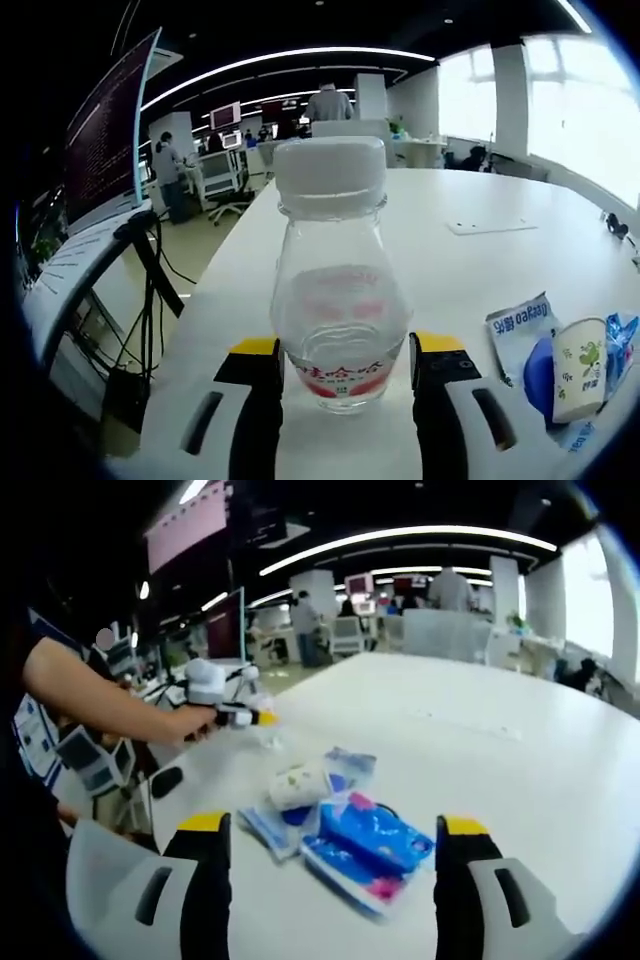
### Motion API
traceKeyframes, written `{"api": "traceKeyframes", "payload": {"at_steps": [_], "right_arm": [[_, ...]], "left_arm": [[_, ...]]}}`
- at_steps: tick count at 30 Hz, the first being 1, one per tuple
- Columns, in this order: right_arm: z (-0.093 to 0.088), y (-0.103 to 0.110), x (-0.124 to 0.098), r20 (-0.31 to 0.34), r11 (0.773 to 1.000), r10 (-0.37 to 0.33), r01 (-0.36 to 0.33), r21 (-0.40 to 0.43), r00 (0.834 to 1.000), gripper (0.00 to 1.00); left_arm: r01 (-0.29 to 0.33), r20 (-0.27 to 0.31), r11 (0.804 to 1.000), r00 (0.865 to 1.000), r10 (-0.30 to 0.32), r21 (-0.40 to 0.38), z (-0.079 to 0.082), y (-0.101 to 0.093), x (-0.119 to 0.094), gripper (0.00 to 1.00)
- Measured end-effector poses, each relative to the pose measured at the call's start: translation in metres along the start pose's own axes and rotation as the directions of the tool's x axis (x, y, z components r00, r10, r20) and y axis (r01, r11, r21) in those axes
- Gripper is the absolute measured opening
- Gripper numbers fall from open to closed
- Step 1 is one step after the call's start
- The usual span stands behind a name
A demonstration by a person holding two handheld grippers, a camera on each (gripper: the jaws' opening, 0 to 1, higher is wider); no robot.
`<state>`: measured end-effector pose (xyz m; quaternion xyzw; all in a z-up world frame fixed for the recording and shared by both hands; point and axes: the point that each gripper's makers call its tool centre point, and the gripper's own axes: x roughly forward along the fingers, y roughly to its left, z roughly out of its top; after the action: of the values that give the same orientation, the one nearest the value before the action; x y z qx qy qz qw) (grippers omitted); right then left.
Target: Arrange the tabletop items into an orderly group along one side of the table until the central work area is clear of visible clutter.
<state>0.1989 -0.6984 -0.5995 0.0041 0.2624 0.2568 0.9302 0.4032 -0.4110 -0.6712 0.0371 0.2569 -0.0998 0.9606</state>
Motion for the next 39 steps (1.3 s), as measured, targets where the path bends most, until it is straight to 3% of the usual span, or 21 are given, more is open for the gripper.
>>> {"api": "traceKeyframes", "payload": {"at_steps": [15, 19, 26, 39], "right_arm": [[-0.003, 0.006, 0.004, 0.003, 1.0, 0.015, -0.015, 0.011, 1.0, 0.81], [0.001, 0.009, 0.0, -0.013, 0.998, 0.029, -0.03, -0.049, 0.999, 0.81], [0.006, 0.01, 0.005, 0.03, 1.0, 0.027, -0.027, 0.007, 0.999, 0.81], [-0.001, 0.017, 0.005, 0.014, 0.999, 0.044, -0.044, 0.001, 0.999, 0.81]], "left_arm": [[0.033, 0.003, 0.999, 0.999, -0.033, 0.003, -0.017, -0.017, -0.017, 0.58], [0.033, -0.01, 0.999, 0.999, -0.033, 0.026, -0.02, -0.018, -0.025, 0.58], [0.047, -0.005, 0.998, 0.999, -0.047, 0.029, -0.025, -0.027, -0.033, 0.58], [0.095, -0.008, 0.994, 0.995, -0.095, 0.047, -0.031, -0.043, -0.048, 0.57]]}}
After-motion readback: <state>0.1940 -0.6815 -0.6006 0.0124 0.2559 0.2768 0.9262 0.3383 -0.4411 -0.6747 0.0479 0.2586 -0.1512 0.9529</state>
